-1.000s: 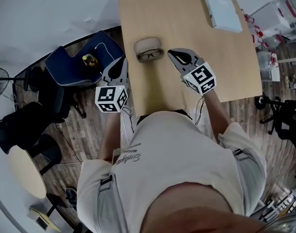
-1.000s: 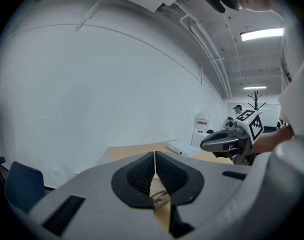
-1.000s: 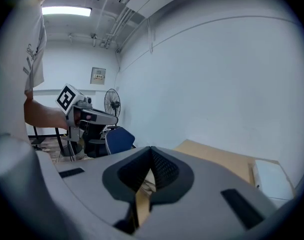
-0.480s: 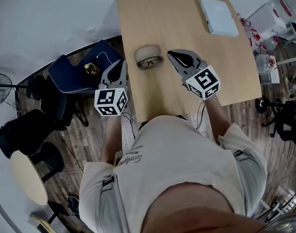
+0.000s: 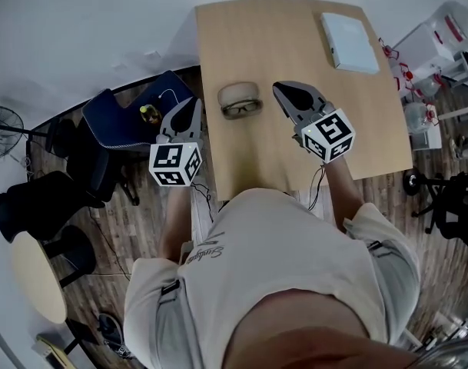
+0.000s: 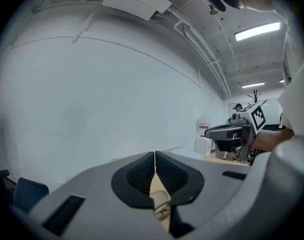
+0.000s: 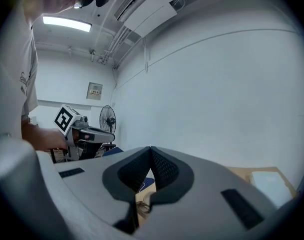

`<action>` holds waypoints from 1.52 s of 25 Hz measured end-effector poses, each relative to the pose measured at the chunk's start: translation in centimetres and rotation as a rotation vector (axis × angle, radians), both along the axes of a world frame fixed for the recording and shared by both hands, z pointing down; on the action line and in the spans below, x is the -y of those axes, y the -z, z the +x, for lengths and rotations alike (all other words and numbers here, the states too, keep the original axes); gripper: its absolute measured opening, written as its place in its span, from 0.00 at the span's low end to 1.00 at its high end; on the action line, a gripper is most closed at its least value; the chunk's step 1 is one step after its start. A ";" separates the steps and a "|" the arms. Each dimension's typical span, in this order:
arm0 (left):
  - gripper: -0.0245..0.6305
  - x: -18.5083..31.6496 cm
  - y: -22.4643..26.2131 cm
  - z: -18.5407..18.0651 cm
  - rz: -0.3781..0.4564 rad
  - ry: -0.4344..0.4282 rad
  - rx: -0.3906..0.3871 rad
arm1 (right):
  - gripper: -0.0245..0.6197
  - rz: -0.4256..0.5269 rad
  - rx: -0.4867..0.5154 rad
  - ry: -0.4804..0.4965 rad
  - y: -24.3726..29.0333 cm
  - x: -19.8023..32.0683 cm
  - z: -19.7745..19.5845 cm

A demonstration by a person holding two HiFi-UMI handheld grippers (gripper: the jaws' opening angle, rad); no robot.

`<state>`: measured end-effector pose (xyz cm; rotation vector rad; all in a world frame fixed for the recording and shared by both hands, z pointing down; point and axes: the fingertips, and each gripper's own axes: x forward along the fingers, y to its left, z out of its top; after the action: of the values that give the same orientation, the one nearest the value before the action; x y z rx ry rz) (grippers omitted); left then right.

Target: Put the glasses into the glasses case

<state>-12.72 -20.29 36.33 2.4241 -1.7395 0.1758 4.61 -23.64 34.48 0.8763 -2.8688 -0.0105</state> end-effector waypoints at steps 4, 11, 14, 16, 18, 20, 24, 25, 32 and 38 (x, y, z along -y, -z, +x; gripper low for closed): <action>0.06 -0.2 0.6 -0.9 0.009 0.015 -0.010 | 0.03 -0.001 0.015 -0.006 0.5 -0.1 -0.4; 0.06 -0.4 0.4 -1.4 0.007 0.014 -0.012 | 0.03 0.003 0.028 -0.028 0.7 0.0 -0.7; 0.06 -0.7 0.1 -1.6 -0.003 0.013 -0.022 | 0.03 -0.003 0.023 -0.033 0.5 -0.2 -0.7; 0.06 -0.8 0.0 -1.6 -0.003 0.011 -0.024 | 0.03 -0.005 0.020 -0.037 0.4 -0.3 -0.6; 0.06 -0.7 0.0 -1.6 -0.003 0.006 -0.023 | 0.03 -0.008 0.024 -0.036 0.4 -0.3 -0.6; 0.06 -0.5 -0.1 -1.7 -0.003 0.003 -0.025 | 0.03 -0.011 0.027 -0.029 0.4 -0.4 -0.8; 0.06 -0.6 -0.3 -1.4 -0.012 -0.003 -0.036 | 0.03 -0.014 0.008 -0.024 0.1 -1.0 -0.9; 0.06 -0.7 -0.3 -1.1 -0.013 -0.008 -0.038 | 0.03 -0.016 0.003 -0.024 0.0 -1.1 -0.7; 0.06 -0.6 -0.6 0.0 -0.020 -0.028 -0.042 | 0.03 -0.047 -0.005 -0.051 -1.2 -0.9 0.8; 0.06 -0.6 -1.1 0.7 -0.034 -0.035 -0.042 | 0.03 -0.064 -0.013 -0.056 -2.1 -0.7 1.6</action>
<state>-12.07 -19.69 37.45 2.4176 -1.6643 0.1558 6.17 -22.90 36.54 0.9394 -2.8141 0.0812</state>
